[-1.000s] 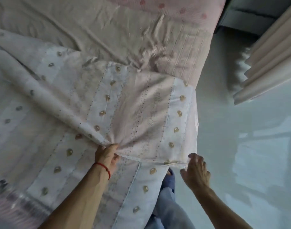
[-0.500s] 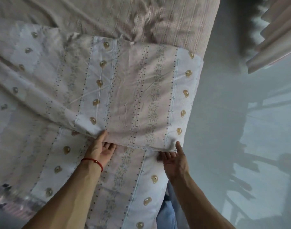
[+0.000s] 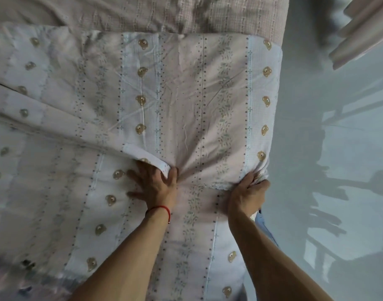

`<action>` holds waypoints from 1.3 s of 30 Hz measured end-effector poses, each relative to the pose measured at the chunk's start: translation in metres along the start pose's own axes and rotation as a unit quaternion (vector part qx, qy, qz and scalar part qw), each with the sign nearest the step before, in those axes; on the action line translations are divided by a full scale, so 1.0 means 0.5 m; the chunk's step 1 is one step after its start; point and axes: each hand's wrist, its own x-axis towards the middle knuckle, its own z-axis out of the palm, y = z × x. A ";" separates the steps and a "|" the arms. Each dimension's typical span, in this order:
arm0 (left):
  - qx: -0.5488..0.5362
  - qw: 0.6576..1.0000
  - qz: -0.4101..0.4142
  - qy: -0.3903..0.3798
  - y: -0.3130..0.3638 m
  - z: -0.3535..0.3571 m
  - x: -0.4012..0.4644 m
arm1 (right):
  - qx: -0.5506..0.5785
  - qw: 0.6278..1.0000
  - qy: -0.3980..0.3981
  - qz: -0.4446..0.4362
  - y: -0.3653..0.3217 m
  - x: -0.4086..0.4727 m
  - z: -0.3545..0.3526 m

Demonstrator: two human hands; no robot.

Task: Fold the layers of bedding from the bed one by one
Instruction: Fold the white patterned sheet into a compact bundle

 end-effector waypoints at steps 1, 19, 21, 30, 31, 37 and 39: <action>-0.002 1.000 0.009 -0.014 -0.016 0.007 0.016 | -0.010 0.999 0.021 -0.023 0.010 0.000 0.012; 0.009 0.999 0.042 0.026 -0.022 0.021 0.031 | 0.119 0.991 0.040 -0.044 0.035 0.043 -0.005; -0.031 0.998 0.042 0.020 -0.043 0.001 0.026 | 0.159 0.987 -0.020 -0.006 0.041 0.066 -0.047; -0.491 0.862 -0.051 -0.114 -0.128 -0.098 -0.194 | 0.462 0.855 -0.150 0.183 0.148 -0.069 -0.269; -0.503 0.853 -0.057 -0.124 -0.143 -0.101 -0.219 | 0.483 0.840 -0.152 0.195 0.170 -0.086 -0.292; -0.490 0.845 -0.137 -0.165 -0.308 -0.069 -0.305 | 0.464 0.832 -0.143 0.269 0.334 -0.178 -0.315; -0.460 0.861 -0.142 -0.166 -0.347 -0.059 -0.302 | 0.436 0.836 -0.156 0.294 0.368 -0.198 -0.298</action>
